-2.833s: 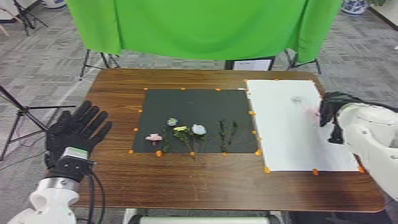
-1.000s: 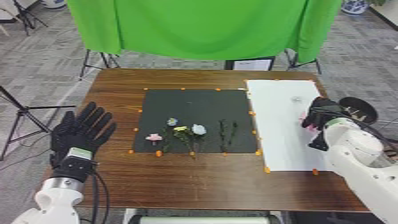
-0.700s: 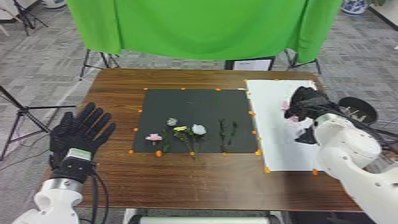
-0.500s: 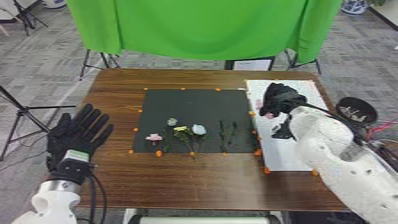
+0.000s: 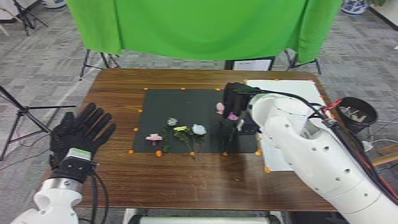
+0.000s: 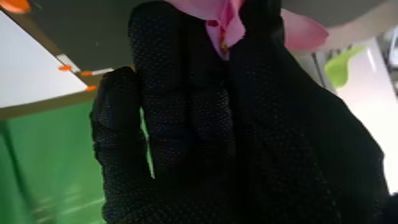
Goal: Arrange flowers
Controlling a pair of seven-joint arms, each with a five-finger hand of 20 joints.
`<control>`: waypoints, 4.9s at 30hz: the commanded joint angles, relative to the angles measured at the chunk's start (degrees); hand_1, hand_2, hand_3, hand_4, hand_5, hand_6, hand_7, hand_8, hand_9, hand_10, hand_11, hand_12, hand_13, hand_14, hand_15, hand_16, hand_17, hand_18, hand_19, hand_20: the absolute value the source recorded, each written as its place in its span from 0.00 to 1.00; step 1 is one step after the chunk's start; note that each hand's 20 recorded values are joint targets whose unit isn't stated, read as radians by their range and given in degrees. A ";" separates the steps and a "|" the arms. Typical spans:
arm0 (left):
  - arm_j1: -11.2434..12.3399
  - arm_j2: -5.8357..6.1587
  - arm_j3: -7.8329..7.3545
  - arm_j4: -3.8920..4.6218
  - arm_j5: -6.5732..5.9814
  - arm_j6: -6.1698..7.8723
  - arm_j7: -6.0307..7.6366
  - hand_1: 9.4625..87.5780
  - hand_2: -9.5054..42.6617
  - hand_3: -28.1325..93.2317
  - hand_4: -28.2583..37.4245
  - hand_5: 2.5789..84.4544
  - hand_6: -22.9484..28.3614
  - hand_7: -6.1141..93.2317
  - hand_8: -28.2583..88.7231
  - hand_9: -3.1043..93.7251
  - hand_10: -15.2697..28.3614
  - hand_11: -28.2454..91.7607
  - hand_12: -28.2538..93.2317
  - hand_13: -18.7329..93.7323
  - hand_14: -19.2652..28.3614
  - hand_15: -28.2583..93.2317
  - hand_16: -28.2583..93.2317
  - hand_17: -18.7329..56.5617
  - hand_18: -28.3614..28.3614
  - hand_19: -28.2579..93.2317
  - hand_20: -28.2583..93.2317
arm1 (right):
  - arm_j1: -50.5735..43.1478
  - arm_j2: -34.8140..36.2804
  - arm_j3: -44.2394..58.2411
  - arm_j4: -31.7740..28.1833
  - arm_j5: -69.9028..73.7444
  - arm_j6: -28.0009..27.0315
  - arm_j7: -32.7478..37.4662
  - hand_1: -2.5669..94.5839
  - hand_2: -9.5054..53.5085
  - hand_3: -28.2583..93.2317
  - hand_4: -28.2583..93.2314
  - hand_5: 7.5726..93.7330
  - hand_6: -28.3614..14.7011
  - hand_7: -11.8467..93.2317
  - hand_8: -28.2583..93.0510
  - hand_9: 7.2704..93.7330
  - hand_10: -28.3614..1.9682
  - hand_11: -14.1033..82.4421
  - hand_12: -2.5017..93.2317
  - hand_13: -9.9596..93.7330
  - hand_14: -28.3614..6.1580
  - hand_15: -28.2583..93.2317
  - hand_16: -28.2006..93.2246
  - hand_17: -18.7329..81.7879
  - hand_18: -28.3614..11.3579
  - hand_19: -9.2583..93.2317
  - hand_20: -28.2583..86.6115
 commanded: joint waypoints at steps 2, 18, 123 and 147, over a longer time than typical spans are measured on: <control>0.43 -0.48 -0.27 0.13 0.09 0.22 -1.17 0.23 0.51 0.83 0.00 0.54 0.63 0.22 0.18 0.46 0.71 0.43 0.35 0.43 0.75 0.57 0.18 0.15 0.79 0.56 0.34 | -0.89 0.24 -0.81 -0.09 -2.23 -2.41 0.01 0.62 0.00 0.79 0.00 0.69 0.67 0.39 0.24 0.80 0.65 0.24 0.33 0.80 0.68 0.47 0.60 0.53 0.18 0.86 0.60; 1.28 -0.49 -0.91 -0.16 -0.94 0.62 -0.11 0.24 0.51 0.84 0.03 0.54 0.63 0.22 0.17 0.46 0.71 0.43 0.35 0.43 0.75 0.57 0.18 0.16 0.79 0.56 0.34 | -1.21 0.25 0.79 -1.20 -3.47 -7.07 -1.34 0.61 0.00 0.81 0.00 0.58 0.66 0.33 0.12 0.64 0.55 0.28 0.20 0.76 0.69 0.48 0.59 0.51 0.18 0.85 0.59; -1.17 -1.54 1.04 1.56 3.40 -5.96 -3.31 0.23 0.48 0.83 0.00 0.52 0.63 0.20 0.18 0.42 0.69 0.41 0.36 0.40 0.74 0.53 0.20 0.15 0.79 0.54 0.34 | -23.70 10.72 15.66 -16.28 -1.08 6.48 -2.17 0.60 0.03 0.79 0.00 0.80 0.67 0.41 0.25 0.92 0.64 0.26 0.33 0.82 0.62 0.50 0.56 0.55 0.19 0.87 0.60; -0.83 -2.07 0.35 1.36 2.87 -4.30 -2.46 0.22 0.49 0.83 0.00 0.52 0.63 0.20 0.18 0.42 0.70 0.41 0.35 0.41 0.74 0.54 0.19 0.15 0.80 0.54 0.34 | -21.07 6.47 12.80 -15.29 2.40 -1.86 -0.22 0.49 0.00 0.82 0.00 0.71 0.64 0.37 0.24 0.80 0.57 0.34 0.23 0.77 0.54 0.56 0.46 0.52 0.17 0.86 0.59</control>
